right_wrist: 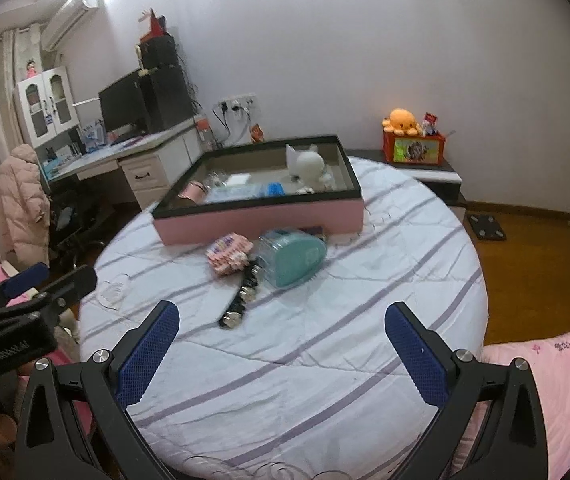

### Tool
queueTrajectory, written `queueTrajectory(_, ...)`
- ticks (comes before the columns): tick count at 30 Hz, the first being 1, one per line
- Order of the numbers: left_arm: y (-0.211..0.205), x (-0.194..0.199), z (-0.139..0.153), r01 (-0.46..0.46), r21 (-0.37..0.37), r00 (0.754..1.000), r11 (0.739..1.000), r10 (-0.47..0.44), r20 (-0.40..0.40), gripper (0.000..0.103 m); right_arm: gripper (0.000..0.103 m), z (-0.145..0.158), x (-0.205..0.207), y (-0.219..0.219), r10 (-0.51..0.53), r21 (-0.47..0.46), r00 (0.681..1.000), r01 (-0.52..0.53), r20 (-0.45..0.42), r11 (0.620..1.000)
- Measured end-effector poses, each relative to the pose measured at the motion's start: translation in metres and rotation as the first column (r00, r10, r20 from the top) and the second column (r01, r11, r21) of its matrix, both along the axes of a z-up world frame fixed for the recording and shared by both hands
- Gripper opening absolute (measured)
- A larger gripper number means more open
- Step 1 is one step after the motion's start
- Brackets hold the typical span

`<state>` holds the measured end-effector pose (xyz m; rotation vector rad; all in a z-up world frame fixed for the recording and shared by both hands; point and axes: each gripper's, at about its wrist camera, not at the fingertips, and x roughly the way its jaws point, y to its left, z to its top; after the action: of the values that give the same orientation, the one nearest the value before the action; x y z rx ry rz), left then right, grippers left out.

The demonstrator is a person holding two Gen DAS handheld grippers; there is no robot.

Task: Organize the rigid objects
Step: 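Withdraw both tools and approach the block donut and teal case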

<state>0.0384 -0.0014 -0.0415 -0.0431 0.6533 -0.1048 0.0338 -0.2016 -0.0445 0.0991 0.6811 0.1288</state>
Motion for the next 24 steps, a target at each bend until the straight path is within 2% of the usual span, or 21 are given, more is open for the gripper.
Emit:
queueTrajectory(4,-0.011,0.027,-0.013,0.041,-0.024,0.998,0.999,-0.042,-0.047,0.103,0.103,-0.015,0.021,-0.008,-0.018,-0.020,0.999,0.018,-0.042,1.000)
queueTrajectory(12,-0.038,0.087,-0.042,0.066,-0.031,0.987,0.997,-0.070,-0.145,0.103,0.103,-0.038,0.073,-0.010,0.002,-0.094,0.993,-0.013,-0.116,0.996)
queueTrajectory(17,-0.048,0.115,-0.058,0.083,-0.018,0.977,0.996,-0.085,-0.196,0.103,0.103,-0.044,0.092,0.001,0.068,-0.122,0.989,-0.085,-0.134,0.989)
queueTrajectory(21,-0.052,0.136,-0.068,0.097,-0.043,0.964,0.994,-0.104,-0.244,0.103,0.103,-0.048,0.108,0.007,0.100,-0.132,0.984,-0.120,-0.150,0.984)
queueTrajectory(24,-0.056,0.150,-0.071,0.091,-0.032,0.962,0.995,-0.096,-0.254,0.103,0.103,-0.053,0.122,0.007,0.111,-0.110,0.981,-0.129,-0.158,0.986)
